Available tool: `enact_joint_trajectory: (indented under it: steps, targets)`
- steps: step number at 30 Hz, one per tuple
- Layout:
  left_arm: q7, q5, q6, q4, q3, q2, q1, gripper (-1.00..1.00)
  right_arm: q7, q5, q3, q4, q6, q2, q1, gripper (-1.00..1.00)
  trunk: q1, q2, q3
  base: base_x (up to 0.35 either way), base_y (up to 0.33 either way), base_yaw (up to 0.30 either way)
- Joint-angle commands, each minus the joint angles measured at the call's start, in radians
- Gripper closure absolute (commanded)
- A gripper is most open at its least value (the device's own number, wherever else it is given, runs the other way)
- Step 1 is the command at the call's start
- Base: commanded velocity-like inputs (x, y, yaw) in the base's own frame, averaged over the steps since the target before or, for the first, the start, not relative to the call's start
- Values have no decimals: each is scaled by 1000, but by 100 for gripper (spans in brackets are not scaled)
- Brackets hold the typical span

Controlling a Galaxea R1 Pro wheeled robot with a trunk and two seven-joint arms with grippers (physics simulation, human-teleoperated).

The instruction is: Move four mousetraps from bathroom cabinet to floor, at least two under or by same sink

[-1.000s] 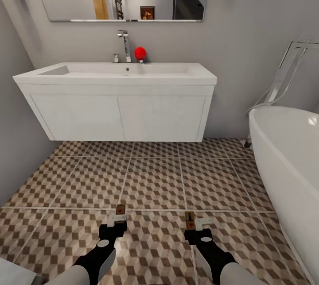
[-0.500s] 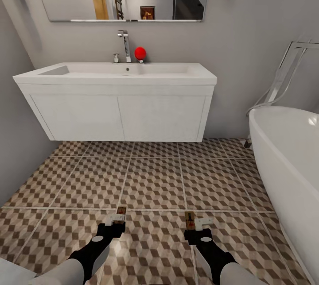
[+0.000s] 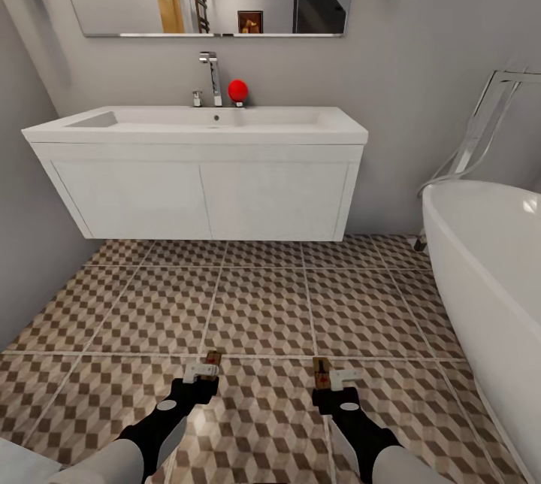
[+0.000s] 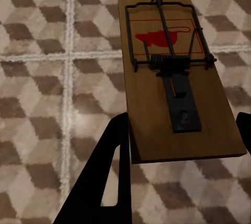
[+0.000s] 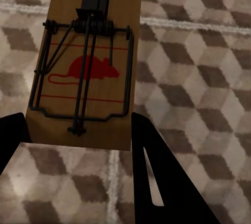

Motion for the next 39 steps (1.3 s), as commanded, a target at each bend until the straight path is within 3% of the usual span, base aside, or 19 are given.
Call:
enact_joint_trajectory:
  steps: [1, 7, 15, 22, 39]
  targets:
    - [4, 5, -4, 1, -9, 1, -1, 100, 1, 6, -7, -1, 1, 0, 0, 100, 0, 0, -1, 0, 0, 0]
    - [-5, 5, -4, 1, -10, 5, -1, 100, 9, 6, -7, -2, 3, -13, 0, 100, 0, 0, -1, 0, 0, 0]
    - [-69, 7, -4, 2, -7, 20, -1, 100, 64, 5, -7, -2, 1, -51, 0, 100, 0, 0, -1, 0, 0, 0]
    - [-77, 6, -6, 0, -6, 34, -1, 100, 79, 6, -7, -3, -18, -54, 0, 100, 0, 0, -1, 0, 0, 0]
    - [-70, 6, -1, -13, -10, 26, -1, 100, 79, 6, -7, -28, -10, -46, 0, 100, 0, 0, -1, 0, 0, 0]
